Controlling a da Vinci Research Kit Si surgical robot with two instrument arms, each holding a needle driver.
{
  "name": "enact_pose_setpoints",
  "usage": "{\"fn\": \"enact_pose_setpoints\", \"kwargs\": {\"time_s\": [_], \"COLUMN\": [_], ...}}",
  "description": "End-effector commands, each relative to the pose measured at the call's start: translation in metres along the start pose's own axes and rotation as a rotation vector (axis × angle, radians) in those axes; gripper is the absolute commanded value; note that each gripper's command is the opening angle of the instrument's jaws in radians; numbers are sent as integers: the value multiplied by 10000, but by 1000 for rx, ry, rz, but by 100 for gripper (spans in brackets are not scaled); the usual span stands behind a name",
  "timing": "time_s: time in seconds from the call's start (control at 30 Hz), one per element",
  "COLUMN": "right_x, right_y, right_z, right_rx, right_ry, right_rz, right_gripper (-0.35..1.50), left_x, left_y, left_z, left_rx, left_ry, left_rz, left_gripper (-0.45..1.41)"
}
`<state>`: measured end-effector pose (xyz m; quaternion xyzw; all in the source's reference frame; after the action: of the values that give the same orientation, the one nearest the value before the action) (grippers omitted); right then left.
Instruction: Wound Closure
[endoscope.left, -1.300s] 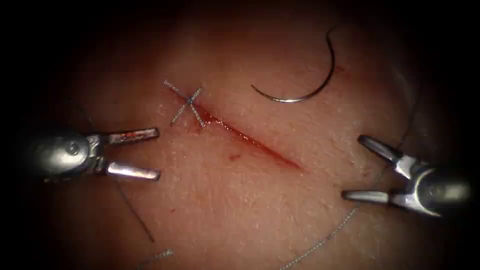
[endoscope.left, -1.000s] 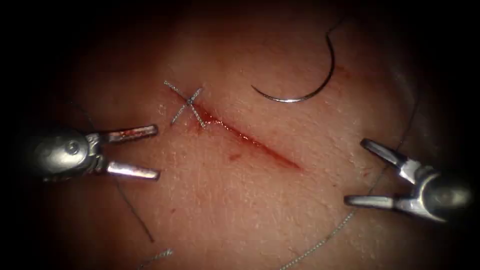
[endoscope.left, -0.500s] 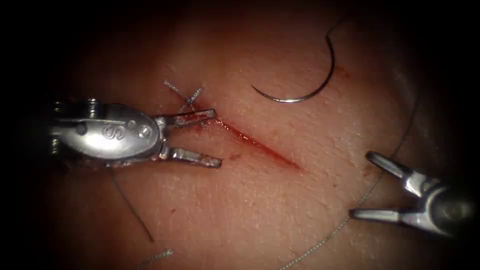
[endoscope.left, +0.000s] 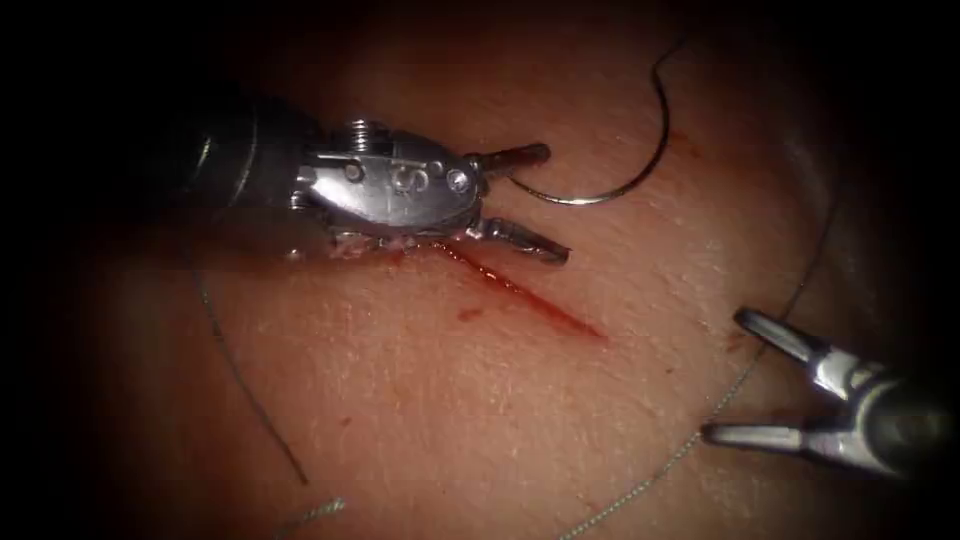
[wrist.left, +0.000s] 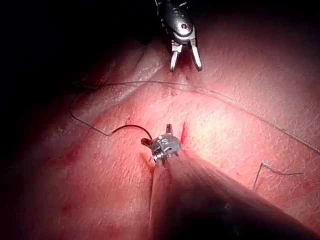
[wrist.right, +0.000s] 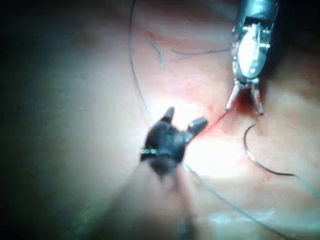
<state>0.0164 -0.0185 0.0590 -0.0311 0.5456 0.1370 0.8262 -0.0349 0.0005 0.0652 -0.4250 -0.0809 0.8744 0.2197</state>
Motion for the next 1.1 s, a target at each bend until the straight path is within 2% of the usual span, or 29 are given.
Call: {"fn": "enact_pose_setpoints", "kwargs": {"time_s": [0.03, 0.33, 0.6, 0.67, 0.7, 0.73, 0.8, 1.1], "right_x": [-3, -2, -2, -2, -2, -2, -2, -7], "right_y": [-9, -11, -12, -12, -12, -12, -13, -3], "right_z": [7, 9, 9, 9, 9, 9, 9, 12], "right_rx": [2, 0, 0, 0, 0, 0, 0, -27], "right_ry": [0, -1, -1, -1, -2, -2, -2, 1], "right_rz": [3, 9, 8, 8, 14, 14, 26, 209], "right_gripper": [98, 98, 98, 98, 98, 98, 96, 88], "left_x": [-4, -18, -29, -34, -36, -38, -40, -37], "left_y": [1, -13, -12, -13, -13, -14, -14, 2], "left_z": [12, 44, 61, 63, 62, 60, 55, 20], "left_rx": [-4, -12, -16, -25, -29, -35, -47, -6], "left_ry": [-13, -112, -188, -216, -227, -237, -246, -265], "left_rz": [6, 27, 52, 64, 67, 70, 79, 134], "left_gripper": [45, 44, 37, 29, 17, -8, -45, -45]}}
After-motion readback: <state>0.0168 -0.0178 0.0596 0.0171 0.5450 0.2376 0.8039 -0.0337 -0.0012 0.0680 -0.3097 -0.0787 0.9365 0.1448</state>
